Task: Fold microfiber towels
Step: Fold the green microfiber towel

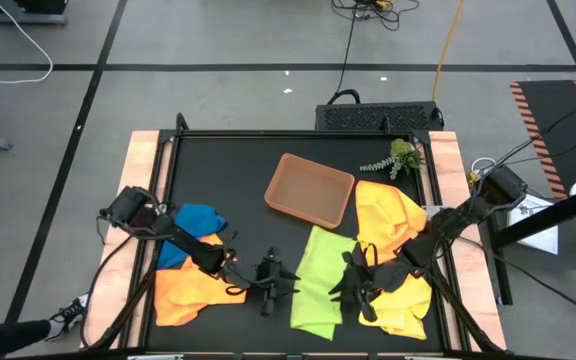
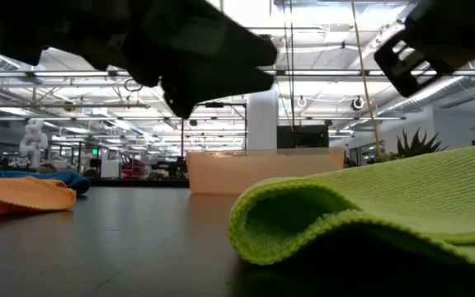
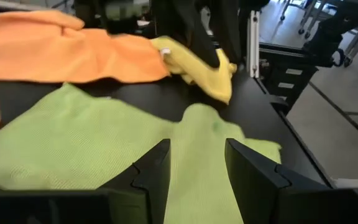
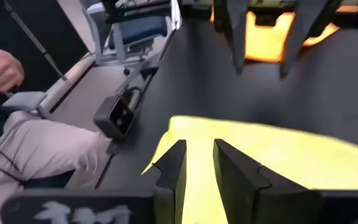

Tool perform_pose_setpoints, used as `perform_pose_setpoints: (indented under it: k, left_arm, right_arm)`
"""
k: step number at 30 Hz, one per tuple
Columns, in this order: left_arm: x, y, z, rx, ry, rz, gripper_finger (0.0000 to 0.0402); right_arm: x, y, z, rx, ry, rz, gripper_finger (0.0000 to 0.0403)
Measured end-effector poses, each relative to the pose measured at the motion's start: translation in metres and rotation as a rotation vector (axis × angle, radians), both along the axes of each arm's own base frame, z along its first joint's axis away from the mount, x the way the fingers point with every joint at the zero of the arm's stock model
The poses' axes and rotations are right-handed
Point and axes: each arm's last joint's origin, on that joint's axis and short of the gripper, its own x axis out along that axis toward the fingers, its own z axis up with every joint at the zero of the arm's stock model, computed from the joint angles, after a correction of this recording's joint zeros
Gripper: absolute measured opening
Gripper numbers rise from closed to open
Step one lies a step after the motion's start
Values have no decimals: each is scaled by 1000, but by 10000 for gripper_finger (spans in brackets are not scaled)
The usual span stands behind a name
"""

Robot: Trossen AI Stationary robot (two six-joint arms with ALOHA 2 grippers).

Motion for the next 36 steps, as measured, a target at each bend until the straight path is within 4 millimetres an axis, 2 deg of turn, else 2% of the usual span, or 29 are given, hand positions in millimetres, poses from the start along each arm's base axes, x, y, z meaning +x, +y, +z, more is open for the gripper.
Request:
perform_pose_setpoints:
  k: [4, 11, 16, 22, 27, 36]
  left_arm:
    - [15, 4, -9, 32, 9, 25, 152]
    - [46, 31, -25, 35, 60, 72, 152]
    - [62, 48, -30, 45, 129, 93, 152]
    - [69, 63, -30, 69, 183, 120, 152]
    - [68, 69, -35, 80, 239, 134, 152]
    - [65, 72, -41, 84, 303, 173, 152]
  right_arm:
    - [-3, 13, -6, 20, -19, 38, 71]
    - [-8, 33, -9, 6, -61, 89, 71]
    - [-1, 50, -17, -19, -39, 118, 71]
    - [10, 60, -31, -141, 77, 84, 71]
    - [12, 59, -43, -226, 182, 0, 70]
    - [13, 62, -60, -127, 271, -24, 70]
